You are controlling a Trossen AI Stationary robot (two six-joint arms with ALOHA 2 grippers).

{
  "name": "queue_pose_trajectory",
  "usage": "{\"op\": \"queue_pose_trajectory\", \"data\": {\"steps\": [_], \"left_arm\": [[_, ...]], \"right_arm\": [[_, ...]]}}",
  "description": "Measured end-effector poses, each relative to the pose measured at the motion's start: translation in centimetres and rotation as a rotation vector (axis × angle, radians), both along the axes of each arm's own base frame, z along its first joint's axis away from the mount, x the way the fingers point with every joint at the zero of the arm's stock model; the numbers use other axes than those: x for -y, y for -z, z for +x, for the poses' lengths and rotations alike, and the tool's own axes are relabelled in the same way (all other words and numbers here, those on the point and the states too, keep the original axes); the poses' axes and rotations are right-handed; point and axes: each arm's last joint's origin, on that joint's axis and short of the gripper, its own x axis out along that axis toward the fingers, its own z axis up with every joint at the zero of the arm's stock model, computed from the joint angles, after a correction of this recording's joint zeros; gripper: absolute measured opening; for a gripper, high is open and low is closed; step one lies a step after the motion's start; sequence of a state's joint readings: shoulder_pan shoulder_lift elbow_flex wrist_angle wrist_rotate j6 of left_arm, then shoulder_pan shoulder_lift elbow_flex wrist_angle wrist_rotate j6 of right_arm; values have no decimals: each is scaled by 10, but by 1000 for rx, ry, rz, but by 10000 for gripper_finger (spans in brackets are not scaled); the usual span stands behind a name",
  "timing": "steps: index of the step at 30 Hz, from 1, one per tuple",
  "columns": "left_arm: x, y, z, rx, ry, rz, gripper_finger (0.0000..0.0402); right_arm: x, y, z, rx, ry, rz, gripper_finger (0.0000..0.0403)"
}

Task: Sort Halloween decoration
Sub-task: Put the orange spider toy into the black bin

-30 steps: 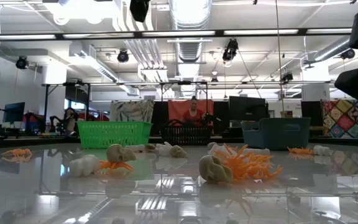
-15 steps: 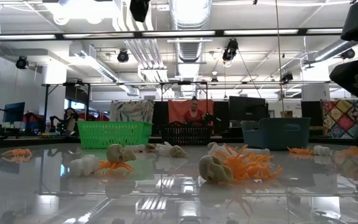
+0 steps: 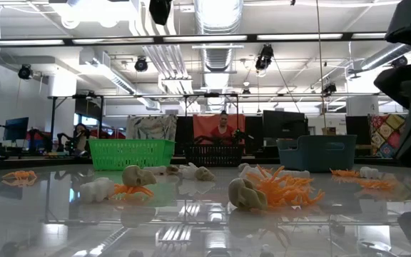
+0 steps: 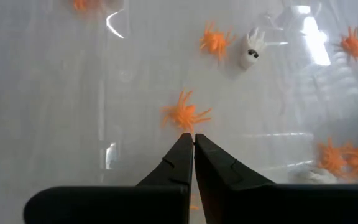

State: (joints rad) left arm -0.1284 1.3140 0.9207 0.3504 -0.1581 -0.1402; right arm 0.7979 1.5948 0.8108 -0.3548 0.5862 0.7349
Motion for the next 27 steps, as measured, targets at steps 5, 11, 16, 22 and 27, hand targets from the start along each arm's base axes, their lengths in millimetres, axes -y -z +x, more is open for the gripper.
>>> {"op": "queue_pose_trajectory", "data": {"steps": [5, 11, 16, 22, 27], "left_arm": [[0, 0, 0, 0, 0, 0, 98], [0, 0, 0, 0, 0, 0, 98], [0, 0, 0, 0, 0, 0, 98], [1, 0, 0, 0, 2, 0, 98], [1, 0, 0, -1, 2, 0, 98]], "right_arm": [[-2, -1, 3, 19, -88, -57, 9], [-3, -3, 7, 70, -124, -102, 9], [-3, -3, 10, 89, -117, -73, 19], [-1, 2, 9, 154, -98, -49, 79], [4, 14, 1, 195, -62, -8, 140]]}}
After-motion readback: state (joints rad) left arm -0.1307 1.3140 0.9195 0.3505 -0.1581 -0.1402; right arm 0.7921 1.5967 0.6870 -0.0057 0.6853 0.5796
